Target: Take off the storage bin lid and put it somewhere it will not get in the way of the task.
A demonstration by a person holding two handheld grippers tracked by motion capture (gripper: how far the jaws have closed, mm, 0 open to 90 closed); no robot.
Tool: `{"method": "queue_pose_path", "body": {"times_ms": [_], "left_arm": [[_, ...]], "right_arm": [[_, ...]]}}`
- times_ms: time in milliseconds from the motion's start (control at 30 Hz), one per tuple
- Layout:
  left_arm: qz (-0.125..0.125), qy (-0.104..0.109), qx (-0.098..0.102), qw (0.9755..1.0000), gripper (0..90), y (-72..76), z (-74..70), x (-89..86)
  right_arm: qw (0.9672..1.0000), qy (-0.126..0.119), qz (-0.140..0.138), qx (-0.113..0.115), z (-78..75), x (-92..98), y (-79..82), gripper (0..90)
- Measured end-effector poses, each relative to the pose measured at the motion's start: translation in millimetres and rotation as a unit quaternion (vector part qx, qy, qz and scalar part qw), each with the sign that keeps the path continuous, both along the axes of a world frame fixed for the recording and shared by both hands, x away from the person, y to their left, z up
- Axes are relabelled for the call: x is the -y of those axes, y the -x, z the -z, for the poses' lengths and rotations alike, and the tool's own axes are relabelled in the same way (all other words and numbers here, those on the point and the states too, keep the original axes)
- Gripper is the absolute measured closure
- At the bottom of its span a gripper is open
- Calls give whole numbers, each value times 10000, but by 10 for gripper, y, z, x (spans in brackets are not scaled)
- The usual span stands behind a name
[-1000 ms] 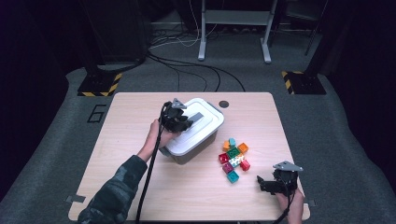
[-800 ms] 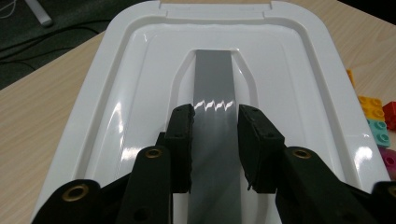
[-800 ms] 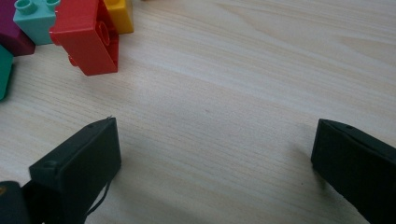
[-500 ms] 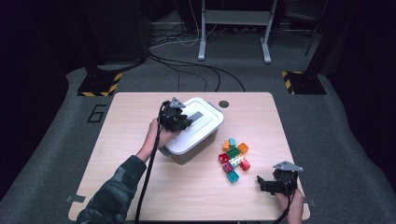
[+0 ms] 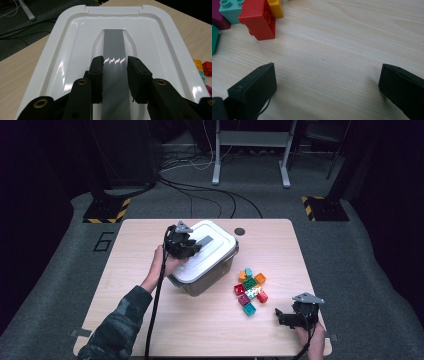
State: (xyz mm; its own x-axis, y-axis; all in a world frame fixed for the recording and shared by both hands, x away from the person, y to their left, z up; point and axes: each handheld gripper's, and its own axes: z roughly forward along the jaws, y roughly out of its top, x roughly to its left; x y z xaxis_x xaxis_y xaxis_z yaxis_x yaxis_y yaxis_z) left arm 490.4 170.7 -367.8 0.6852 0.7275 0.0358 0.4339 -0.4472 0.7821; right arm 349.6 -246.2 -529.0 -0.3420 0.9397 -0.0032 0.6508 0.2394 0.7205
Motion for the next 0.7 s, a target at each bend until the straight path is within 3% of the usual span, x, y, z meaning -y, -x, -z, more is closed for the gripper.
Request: {"method": "queue_pose_path", "body": {"times_ms": [700], "left_arm": [[-387,151,223,9989,664,53,-199,-459]], "right_arm": [[10000,-3,3,-4,0,0,0,4]]}}
